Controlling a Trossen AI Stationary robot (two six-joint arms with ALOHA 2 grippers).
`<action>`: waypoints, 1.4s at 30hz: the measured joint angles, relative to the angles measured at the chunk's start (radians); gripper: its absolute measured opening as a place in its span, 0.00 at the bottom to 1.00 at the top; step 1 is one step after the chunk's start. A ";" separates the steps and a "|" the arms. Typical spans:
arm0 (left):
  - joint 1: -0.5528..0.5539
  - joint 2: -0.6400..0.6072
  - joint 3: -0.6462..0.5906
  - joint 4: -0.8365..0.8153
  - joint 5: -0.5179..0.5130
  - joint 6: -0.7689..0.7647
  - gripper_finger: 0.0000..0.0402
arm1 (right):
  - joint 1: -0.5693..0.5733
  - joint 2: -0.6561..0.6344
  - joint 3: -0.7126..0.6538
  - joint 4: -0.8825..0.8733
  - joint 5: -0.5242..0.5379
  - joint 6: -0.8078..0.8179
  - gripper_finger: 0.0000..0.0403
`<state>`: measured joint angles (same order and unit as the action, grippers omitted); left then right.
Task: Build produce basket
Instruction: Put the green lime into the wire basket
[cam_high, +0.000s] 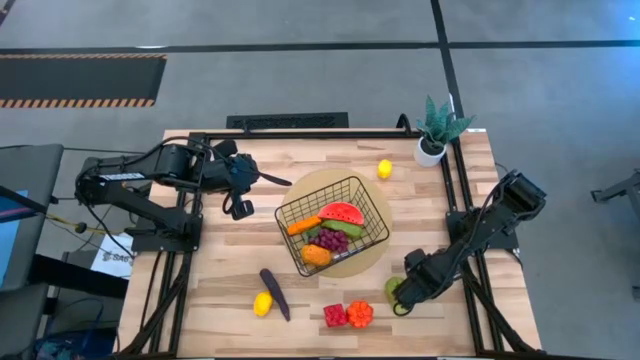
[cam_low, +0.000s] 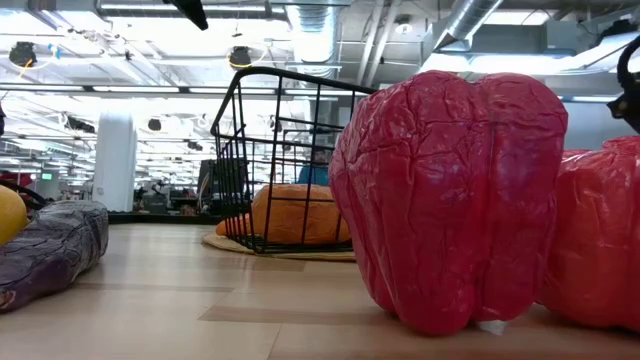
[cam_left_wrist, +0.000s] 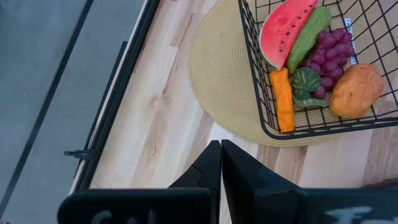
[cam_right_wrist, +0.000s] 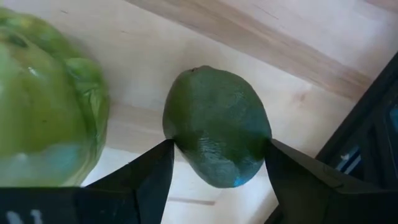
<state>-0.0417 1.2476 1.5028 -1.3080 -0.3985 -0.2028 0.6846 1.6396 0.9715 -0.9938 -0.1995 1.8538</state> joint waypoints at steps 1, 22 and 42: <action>0.000 0.000 0.000 0.000 0.000 0.000 0.00 | 0.000 -0.001 -0.004 0.003 0.004 -0.001 0.67; 0.000 0.000 0.000 0.007 0.000 -0.002 0.00 | -0.033 -0.002 -0.057 0.049 0.006 0.007 0.27; 0.000 0.000 0.000 0.006 0.001 0.000 0.00 | -0.045 -0.055 0.233 -0.299 0.247 0.068 0.22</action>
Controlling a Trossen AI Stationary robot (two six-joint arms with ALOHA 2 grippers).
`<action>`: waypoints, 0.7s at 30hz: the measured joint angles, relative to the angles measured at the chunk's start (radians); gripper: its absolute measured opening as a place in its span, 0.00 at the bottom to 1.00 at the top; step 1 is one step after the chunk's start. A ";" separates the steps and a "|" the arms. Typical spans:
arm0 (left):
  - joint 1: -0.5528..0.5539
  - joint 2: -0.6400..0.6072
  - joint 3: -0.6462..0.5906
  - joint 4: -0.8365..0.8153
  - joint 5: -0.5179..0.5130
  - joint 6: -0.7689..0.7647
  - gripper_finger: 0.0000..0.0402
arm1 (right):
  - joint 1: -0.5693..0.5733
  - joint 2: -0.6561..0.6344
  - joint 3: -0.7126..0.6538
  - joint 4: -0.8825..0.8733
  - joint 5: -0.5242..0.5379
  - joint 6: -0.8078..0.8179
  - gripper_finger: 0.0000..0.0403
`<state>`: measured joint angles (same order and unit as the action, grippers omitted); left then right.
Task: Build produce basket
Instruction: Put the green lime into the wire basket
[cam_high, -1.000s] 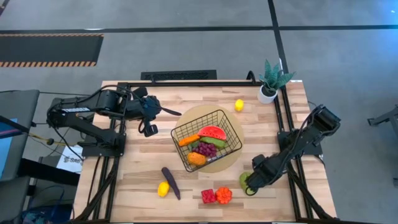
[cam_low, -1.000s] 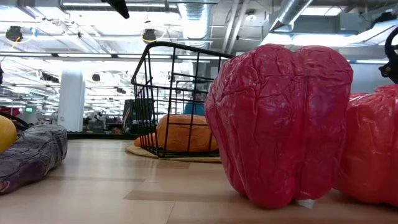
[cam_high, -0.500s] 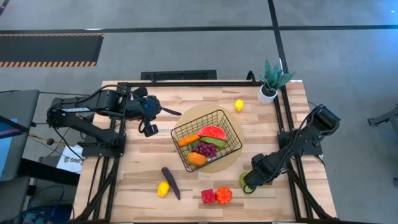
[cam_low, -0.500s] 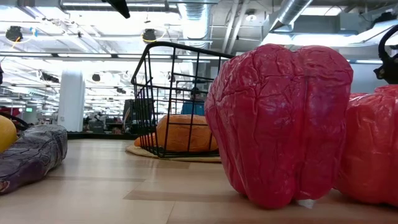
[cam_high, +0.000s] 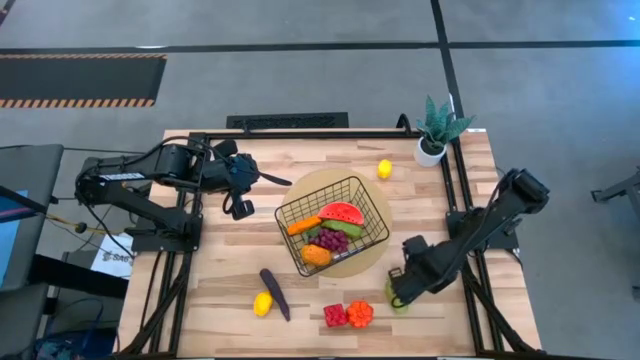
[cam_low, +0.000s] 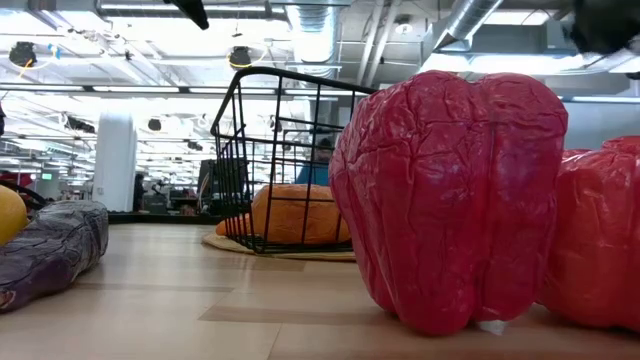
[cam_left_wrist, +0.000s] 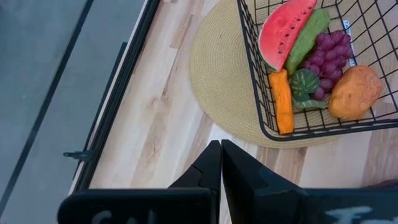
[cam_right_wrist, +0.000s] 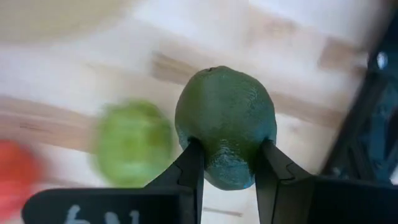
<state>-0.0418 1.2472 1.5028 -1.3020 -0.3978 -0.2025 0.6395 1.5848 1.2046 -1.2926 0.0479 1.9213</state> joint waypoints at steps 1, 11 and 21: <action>0.000 0.000 0.000 0.000 0.000 0.003 0.00 | -0.002 -0.001 0.031 -0.020 0.029 0.000 0.22; 0.000 0.000 0.000 0.000 0.037 0.016 0.00 | -0.042 -0.001 0.287 -0.139 0.136 -0.129 0.22; 0.000 0.000 0.000 -0.001 0.037 0.025 0.00 | -0.124 -0.002 0.503 -0.142 0.229 -0.435 0.22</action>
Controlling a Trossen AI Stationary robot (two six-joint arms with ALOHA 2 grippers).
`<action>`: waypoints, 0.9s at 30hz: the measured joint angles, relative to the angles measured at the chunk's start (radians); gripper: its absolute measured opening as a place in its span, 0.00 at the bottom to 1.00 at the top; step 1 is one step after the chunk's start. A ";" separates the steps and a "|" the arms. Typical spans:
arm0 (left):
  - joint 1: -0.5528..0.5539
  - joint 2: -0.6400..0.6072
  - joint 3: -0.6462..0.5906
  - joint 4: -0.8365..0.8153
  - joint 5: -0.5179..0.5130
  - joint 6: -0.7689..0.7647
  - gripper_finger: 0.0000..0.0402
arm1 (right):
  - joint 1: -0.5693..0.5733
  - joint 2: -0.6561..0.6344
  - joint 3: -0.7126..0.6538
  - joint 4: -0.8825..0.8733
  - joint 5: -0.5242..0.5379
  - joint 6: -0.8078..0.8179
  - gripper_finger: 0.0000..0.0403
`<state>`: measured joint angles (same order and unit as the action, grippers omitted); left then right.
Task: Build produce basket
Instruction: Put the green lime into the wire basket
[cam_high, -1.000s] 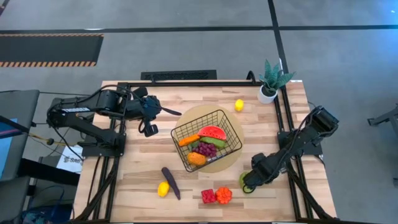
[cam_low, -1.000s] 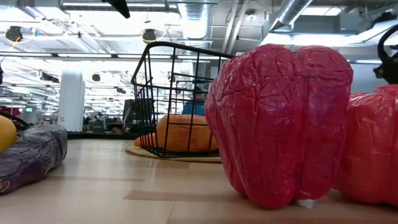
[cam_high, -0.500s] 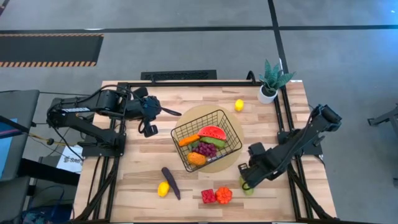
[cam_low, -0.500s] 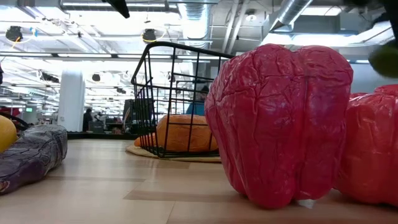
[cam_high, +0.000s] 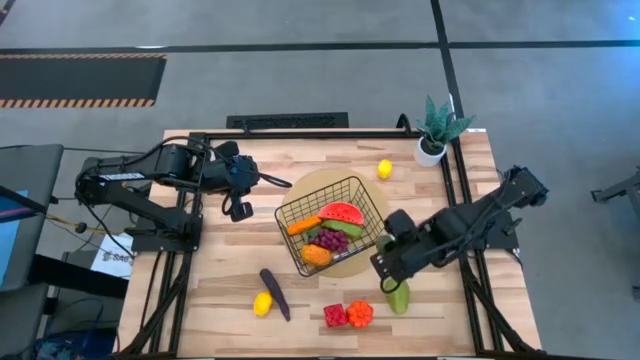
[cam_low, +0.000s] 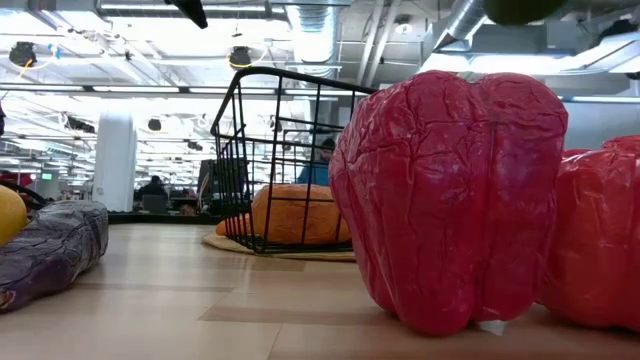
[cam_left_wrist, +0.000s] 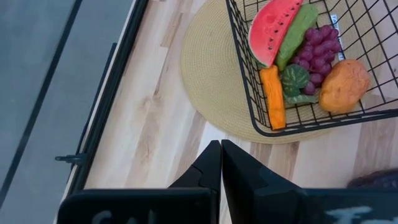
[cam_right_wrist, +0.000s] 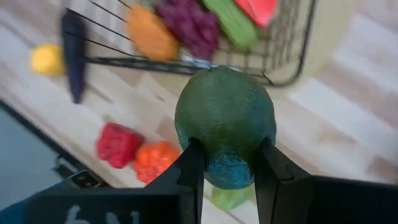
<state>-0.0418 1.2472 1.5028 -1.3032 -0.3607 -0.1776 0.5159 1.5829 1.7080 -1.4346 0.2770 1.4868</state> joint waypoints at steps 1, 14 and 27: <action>0.000 0.000 0.000 0.000 0.000 0.000 0.00 | -0.008 0.000 0.021 0.002 0.006 -0.031 0.22; 0.000 0.000 0.000 0.000 0.017 0.009 0.00 | -0.076 -0.002 0.208 0.139 0.070 -0.443 0.21; 0.000 0.000 0.000 0.000 0.018 0.024 0.00 | -0.236 0.025 0.213 0.161 0.070 -0.680 0.18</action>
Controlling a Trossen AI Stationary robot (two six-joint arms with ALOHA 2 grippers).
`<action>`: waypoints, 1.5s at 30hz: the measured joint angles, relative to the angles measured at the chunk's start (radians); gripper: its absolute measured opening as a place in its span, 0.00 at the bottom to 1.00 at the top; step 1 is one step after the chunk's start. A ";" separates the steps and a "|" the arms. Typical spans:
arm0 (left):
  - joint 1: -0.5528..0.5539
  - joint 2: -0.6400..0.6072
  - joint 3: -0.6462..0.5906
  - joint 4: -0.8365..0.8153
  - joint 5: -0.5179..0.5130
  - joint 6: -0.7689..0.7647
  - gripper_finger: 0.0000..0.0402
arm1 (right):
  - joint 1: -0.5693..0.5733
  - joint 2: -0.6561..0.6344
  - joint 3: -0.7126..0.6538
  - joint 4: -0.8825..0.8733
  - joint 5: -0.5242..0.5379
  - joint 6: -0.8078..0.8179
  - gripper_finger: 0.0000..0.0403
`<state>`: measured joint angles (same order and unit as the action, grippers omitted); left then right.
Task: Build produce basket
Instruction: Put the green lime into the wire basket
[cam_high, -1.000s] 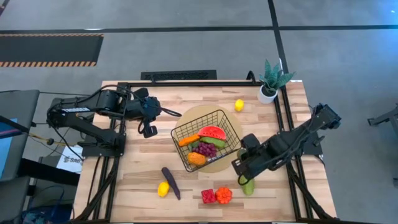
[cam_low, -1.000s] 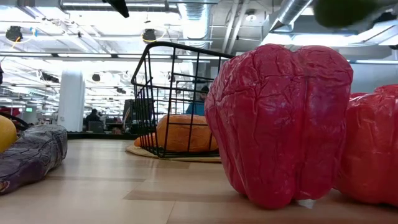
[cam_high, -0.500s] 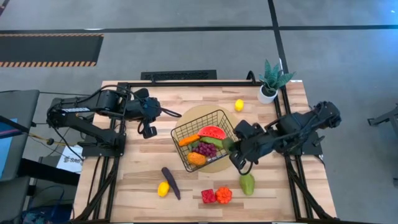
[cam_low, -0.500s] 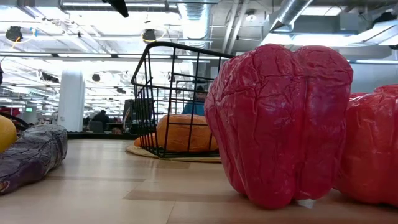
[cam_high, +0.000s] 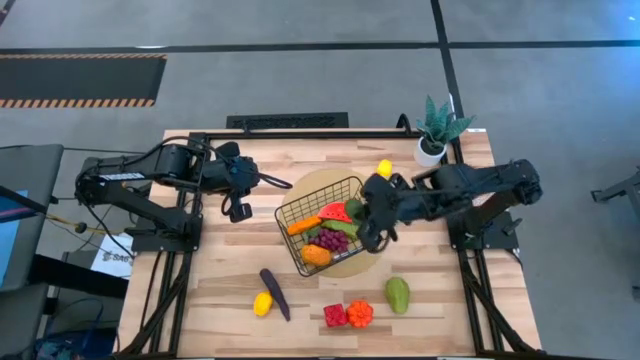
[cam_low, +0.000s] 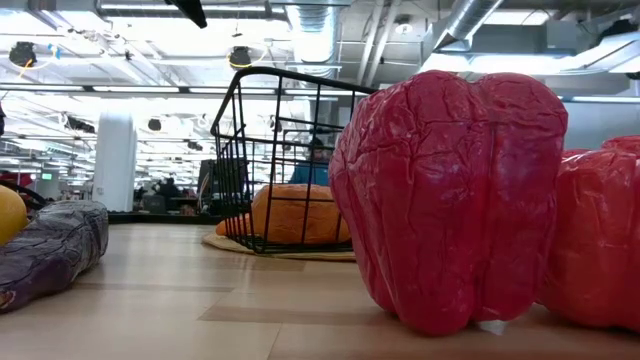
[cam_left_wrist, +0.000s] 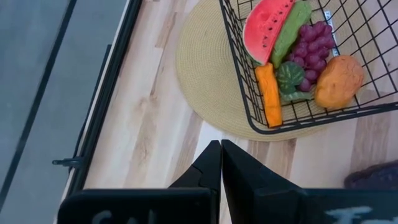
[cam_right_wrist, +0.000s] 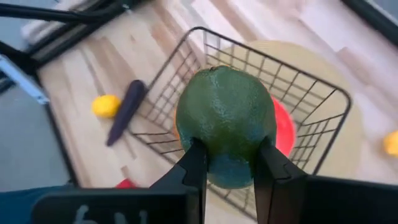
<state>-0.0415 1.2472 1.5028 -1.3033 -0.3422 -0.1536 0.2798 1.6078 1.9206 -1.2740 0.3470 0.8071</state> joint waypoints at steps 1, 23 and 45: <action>0.000 0.000 0.000 0.000 0.002 0.003 0.00 | -0.014 0.004 -0.001 -0.003 -0.001 -0.015 0.18; 0.000 0.000 -0.001 -0.017 0.048 0.010 0.00 | -0.230 0.427 -0.050 0.162 -0.369 -0.258 0.18; 0.000 0.000 -0.001 -0.016 0.052 0.027 0.00 | -0.216 0.555 -0.048 0.216 -0.485 -0.222 0.24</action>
<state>-0.0418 1.2476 1.5021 -1.3197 -0.2901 -0.1265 0.0643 2.1628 1.8727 -1.0580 -0.1384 0.5854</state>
